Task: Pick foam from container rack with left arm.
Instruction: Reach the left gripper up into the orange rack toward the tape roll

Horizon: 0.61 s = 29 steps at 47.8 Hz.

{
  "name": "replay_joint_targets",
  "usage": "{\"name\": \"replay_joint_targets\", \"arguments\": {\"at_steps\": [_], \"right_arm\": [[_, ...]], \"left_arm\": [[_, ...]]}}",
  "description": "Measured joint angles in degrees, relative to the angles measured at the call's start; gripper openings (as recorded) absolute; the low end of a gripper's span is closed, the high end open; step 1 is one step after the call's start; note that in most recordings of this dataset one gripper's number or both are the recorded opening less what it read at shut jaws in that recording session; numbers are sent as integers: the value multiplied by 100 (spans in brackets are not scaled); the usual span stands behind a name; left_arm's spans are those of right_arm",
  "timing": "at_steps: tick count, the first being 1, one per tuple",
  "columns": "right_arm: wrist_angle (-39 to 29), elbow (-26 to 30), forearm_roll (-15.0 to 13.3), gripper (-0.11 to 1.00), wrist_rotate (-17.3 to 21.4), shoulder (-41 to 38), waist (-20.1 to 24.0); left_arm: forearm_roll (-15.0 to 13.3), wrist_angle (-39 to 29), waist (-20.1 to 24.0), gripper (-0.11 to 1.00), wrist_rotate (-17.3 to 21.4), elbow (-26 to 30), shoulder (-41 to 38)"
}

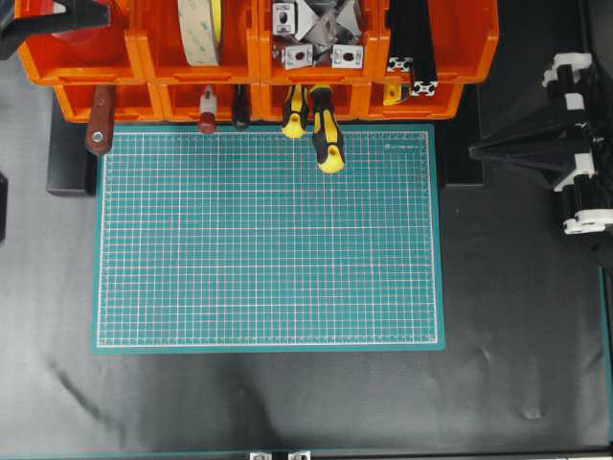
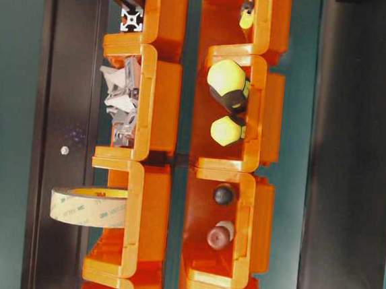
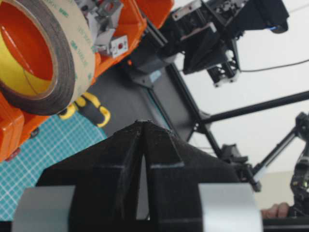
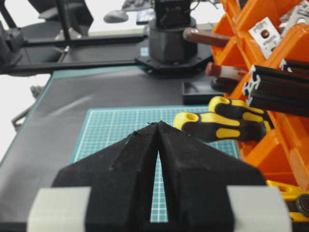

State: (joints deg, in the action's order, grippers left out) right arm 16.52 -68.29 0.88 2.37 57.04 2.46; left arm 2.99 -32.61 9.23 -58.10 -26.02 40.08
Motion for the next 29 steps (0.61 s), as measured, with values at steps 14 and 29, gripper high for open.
{"name": "replay_joint_targets", "arguments": {"at_steps": [14, 29], "right_arm": [[0, 9, -9, 0, 0, 9, 114], [0, 0, 0, 0, 0, 53, 158]], "left_arm": [[0, -149, 9, 83, -264, 149, -220], [-9, -510, 141, 88, -870, 501, -800]]}}
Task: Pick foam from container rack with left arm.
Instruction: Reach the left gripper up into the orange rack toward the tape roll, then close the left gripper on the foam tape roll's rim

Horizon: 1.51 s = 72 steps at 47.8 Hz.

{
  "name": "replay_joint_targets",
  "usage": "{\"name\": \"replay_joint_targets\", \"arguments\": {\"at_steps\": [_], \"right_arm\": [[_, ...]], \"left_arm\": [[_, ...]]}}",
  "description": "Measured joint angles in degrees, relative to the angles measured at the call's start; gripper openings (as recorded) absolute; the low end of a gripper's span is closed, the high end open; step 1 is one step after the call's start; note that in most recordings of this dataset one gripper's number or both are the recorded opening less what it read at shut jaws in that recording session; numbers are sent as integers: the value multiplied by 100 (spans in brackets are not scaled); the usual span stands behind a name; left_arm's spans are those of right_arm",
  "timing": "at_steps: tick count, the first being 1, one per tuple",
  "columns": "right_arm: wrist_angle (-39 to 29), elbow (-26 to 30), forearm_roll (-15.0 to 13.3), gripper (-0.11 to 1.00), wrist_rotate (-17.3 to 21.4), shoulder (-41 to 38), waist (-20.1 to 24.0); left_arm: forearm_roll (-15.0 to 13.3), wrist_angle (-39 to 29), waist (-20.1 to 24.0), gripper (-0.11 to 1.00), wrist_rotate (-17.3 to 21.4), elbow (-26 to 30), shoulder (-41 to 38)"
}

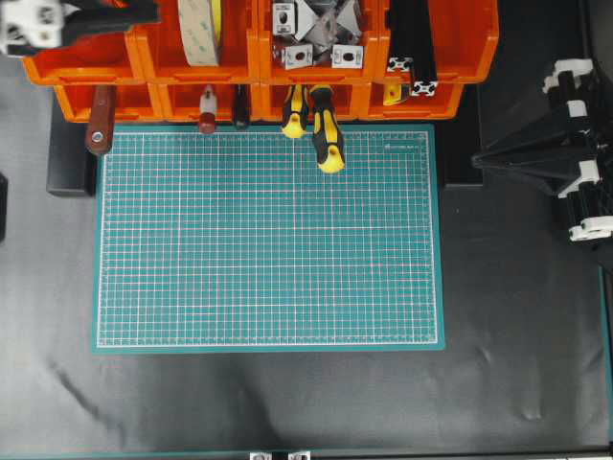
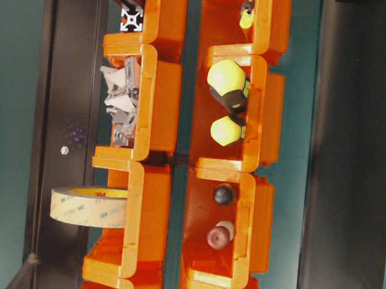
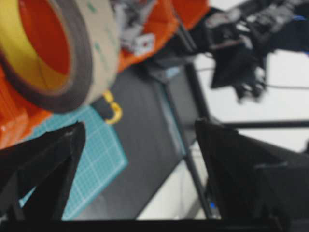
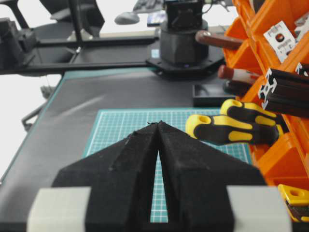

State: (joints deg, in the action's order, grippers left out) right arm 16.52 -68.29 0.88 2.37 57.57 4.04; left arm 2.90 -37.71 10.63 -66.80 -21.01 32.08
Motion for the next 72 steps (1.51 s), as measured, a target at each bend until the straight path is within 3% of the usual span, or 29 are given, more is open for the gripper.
{"name": "replay_joint_targets", "arguments": {"at_steps": [28, 48, 55, 66, 72], "right_arm": [[-9, 9, -9, 0, -18, 53, 88], [-18, 0, 0, 0, -18, 53, 132], [-18, 0, -9, 0, -9, 53, 132], [-9, 0, -9, 0, -9, 53, 176], [-18, 9, 0, 0, -9, 53, 220]], "left_arm": [[9, -70, 378, 88, -9, 686, -1274], [9, -70, 378, 86, -9, 721, -1362], [0, -62, 378, 74, 0, 721, -1362], [9, 264, 387, 26, 35, 633, -1362], [9, 729, 387, 25, 53, 571, -1327]]}}
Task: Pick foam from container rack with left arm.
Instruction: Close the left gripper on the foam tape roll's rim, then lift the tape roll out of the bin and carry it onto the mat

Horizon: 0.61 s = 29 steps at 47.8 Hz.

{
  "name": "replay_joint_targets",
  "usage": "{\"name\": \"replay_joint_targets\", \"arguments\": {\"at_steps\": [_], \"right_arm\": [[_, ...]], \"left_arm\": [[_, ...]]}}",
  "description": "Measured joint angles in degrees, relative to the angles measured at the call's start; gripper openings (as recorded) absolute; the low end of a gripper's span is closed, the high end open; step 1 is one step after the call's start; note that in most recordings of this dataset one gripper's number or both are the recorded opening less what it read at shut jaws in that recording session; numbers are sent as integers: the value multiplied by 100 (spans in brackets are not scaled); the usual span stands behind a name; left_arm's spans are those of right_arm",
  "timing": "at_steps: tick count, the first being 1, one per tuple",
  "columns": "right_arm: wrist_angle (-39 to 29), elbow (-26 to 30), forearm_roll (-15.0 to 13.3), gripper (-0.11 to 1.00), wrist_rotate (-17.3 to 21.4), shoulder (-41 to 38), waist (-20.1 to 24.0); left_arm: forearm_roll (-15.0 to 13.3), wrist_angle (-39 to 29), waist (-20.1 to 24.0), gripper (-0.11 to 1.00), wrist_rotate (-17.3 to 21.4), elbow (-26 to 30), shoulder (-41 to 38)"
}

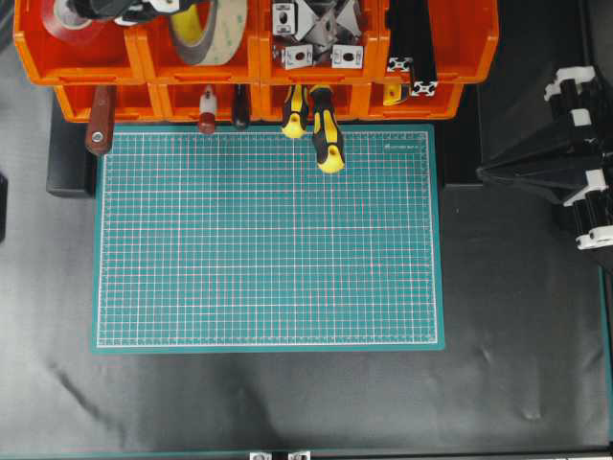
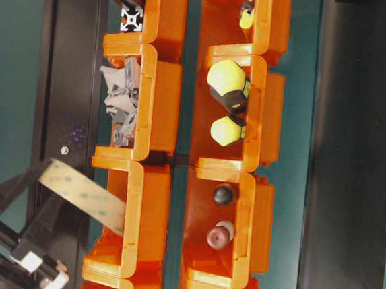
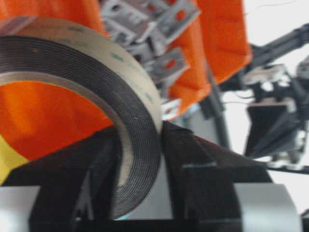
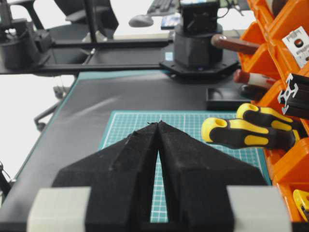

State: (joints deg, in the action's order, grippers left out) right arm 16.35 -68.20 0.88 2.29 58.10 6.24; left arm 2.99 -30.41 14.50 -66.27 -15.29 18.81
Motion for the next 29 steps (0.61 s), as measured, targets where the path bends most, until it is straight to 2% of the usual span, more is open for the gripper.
{"name": "replay_joint_targets", "arguments": {"at_steps": [10, 17, 22, 29], "right_arm": [[0, -9, 0, 0, 9, 0, 0], [9, -9, 0, 0, 9, 0, 9], [0, 0, 0, 0, 18, 0, 9], [0, 0, 0, 0, 79, 0, 26]], "left_arm": [[0, 712, -79, 25, 9, -97, 167], [0, 1283, -360, 25, 132, -97, 281], [9, 1731, -773, 25, 501, -105, 404], [9, 1854, -1433, 25, 1345, -176, 510]]}}
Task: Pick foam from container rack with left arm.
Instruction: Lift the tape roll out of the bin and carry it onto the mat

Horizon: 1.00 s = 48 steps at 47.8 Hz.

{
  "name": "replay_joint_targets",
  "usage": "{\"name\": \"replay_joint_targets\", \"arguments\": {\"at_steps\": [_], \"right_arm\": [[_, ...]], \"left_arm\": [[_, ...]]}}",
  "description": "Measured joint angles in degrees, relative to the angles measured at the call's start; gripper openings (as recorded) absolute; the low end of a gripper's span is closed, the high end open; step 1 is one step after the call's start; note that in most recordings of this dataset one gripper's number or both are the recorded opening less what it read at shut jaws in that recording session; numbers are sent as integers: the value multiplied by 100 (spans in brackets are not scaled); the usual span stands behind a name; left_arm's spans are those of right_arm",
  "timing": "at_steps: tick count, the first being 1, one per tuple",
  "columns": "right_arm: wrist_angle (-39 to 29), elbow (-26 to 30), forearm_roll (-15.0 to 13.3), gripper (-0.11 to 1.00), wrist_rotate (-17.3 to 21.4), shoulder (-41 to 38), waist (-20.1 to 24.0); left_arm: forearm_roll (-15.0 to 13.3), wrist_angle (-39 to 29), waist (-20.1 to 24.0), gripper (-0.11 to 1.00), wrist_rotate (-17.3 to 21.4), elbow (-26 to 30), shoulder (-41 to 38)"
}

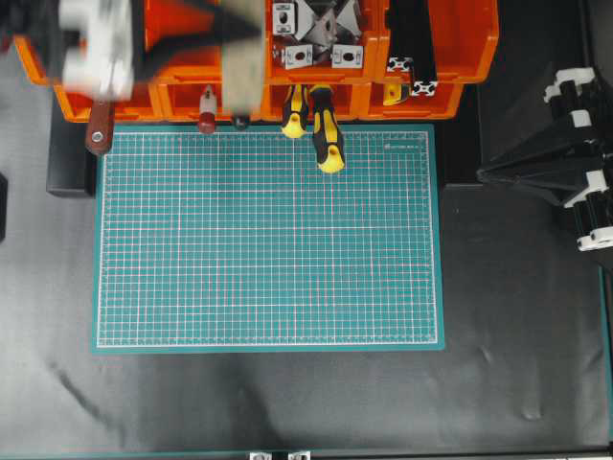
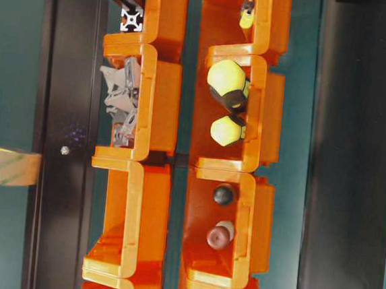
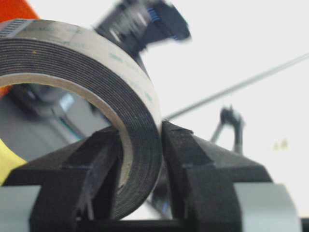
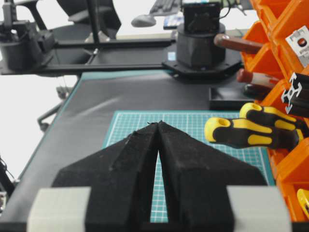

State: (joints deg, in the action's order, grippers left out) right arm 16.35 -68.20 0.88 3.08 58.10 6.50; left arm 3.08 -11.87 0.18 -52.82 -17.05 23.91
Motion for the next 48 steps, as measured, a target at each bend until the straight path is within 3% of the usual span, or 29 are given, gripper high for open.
{"name": "replay_joint_targets", "arguments": {"at_steps": [14, 20, 32, 40, 48], "right_arm": [[0, 0, -9, 0, 53, 0, 9], [0, -9, 0, 0, 62, -9, 9], [18, 0, 44, 0, 62, -9, 9], [123, 0, 44, 0, 62, 0, 9], [220, 0, 53, 0, 62, 0, 9]], "left_arm": [[9, -580, -1274, 25, 2048, -167, -229], [9, -1257, -1564, 25, 2338, -167, -510], [9, -2997, -1635, 25, 2558, 18, -1441], [53, -4096, -1626, 25, 3138, 501, -1986], [62, -4658, -1538, 25, 3823, 817, -2373]]}}
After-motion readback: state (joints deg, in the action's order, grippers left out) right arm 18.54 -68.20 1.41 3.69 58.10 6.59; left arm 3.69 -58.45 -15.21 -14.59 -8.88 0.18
